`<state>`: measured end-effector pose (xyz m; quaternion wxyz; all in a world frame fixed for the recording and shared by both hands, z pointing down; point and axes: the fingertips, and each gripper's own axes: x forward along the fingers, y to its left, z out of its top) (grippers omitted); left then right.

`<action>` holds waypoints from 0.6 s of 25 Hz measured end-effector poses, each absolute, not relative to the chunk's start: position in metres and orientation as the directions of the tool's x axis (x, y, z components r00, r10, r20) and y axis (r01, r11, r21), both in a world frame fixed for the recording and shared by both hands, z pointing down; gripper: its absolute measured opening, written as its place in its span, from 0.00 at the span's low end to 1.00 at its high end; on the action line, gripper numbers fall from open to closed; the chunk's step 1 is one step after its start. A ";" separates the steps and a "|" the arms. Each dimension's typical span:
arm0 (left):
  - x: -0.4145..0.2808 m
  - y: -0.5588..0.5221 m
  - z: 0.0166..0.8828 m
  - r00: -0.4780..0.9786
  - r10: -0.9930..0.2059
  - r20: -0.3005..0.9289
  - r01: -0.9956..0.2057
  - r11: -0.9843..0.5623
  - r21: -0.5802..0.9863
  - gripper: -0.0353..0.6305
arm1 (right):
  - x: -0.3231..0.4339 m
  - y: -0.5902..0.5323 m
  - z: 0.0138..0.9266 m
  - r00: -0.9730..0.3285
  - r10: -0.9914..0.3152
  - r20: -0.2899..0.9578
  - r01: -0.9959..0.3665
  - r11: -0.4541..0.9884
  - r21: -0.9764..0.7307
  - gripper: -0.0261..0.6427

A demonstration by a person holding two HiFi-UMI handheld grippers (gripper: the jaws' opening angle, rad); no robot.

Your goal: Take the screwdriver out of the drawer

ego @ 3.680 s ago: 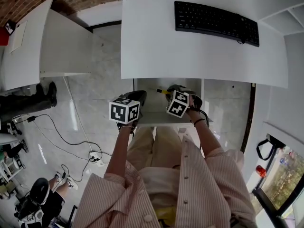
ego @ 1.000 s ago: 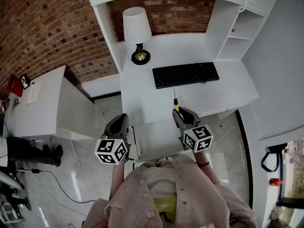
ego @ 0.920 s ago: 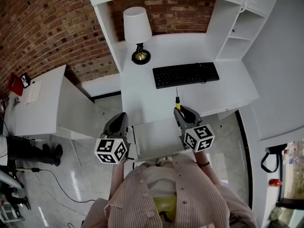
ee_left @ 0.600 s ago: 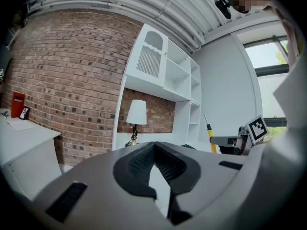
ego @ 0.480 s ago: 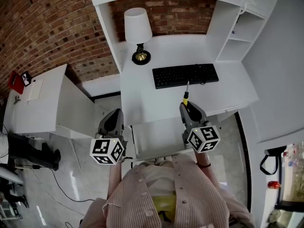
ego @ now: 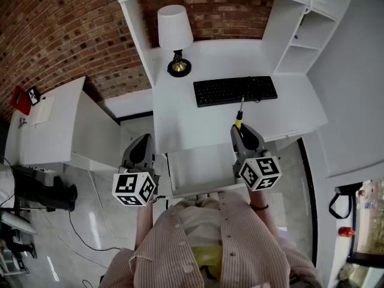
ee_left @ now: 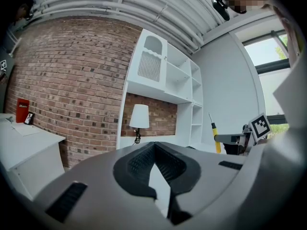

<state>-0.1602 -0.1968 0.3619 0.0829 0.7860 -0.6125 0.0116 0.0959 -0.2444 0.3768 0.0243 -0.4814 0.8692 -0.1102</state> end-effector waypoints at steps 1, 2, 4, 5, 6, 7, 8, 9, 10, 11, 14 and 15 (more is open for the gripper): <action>-0.161 -0.196 0.363 0.247 -0.961 0.123 -0.965 -0.233 0.118 0.05 | 0.096 -0.244 0.377 -0.536 -0.842 0.065 -0.831 0.513 -0.213 0.16; -0.161 -0.194 0.364 0.245 -0.961 0.126 -0.966 -0.231 0.120 0.05 | 0.095 -0.243 0.377 -0.537 -0.841 0.068 -0.831 0.514 -0.212 0.16; -0.163 -0.192 0.365 0.244 -0.961 0.131 -0.966 -0.229 0.121 0.05 | 0.094 -0.240 0.378 -0.539 -0.839 0.073 -0.831 0.516 -0.209 0.16; -0.164 -0.192 0.366 0.244 -0.961 0.132 -0.966 -0.229 0.120 0.05 | 0.093 -0.240 0.379 -0.540 -0.839 0.075 -0.831 0.516 -0.207 0.16; -0.164 -0.191 0.366 0.244 -0.961 0.133 -0.966 -0.229 0.119 0.05 | 0.092 -0.239 0.379 -0.540 -0.838 0.078 -0.832 0.517 -0.204 0.16; -0.165 -0.191 0.366 0.244 -0.961 0.134 -0.966 -0.228 0.119 0.05 | 0.091 -0.238 0.380 -0.540 -0.838 0.081 -0.832 0.517 -0.201 0.16; -0.166 -0.191 0.367 0.243 -0.961 0.135 -0.966 -0.228 0.119 0.05 | 0.090 -0.237 0.381 -0.541 -0.837 0.084 -0.832 0.518 -0.200 0.16; -0.166 -0.190 0.368 0.243 -0.960 0.136 -0.966 -0.228 0.121 0.05 | 0.089 -0.236 0.382 -0.542 -0.836 0.085 -0.831 0.519 -0.200 0.16; -0.167 -0.189 0.368 0.244 -0.960 0.137 -0.966 -0.228 0.122 0.05 | 0.088 -0.235 0.383 -0.543 -0.835 0.087 -0.831 0.519 -0.200 0.16; -0.167 -0.189 0.369 0.244 -0.960 0.138 -0.966 -0.228 0.122 0.05 | 0.087 -0.234 0.383 -0.543 -0.835 0.088 -0.831 0.520 -0.199 0.16; -0.168 -0.189 0.370 0.249 -0.959 0.139 -0.965 -0.233 0.122 0.05 | 0.085 -0.233 0.384 -0.542 -0.836 0.089 -0.832 0.518 -0.198 0.16; -0.168 -0.189 0.370 0.250 -0.958 0.139 -0.965 -0.234 0.122 0.05 | 0.084 -0.233 0.384 -0.542 -0.836 0.088 -0.832 0.518 -0.198 0.16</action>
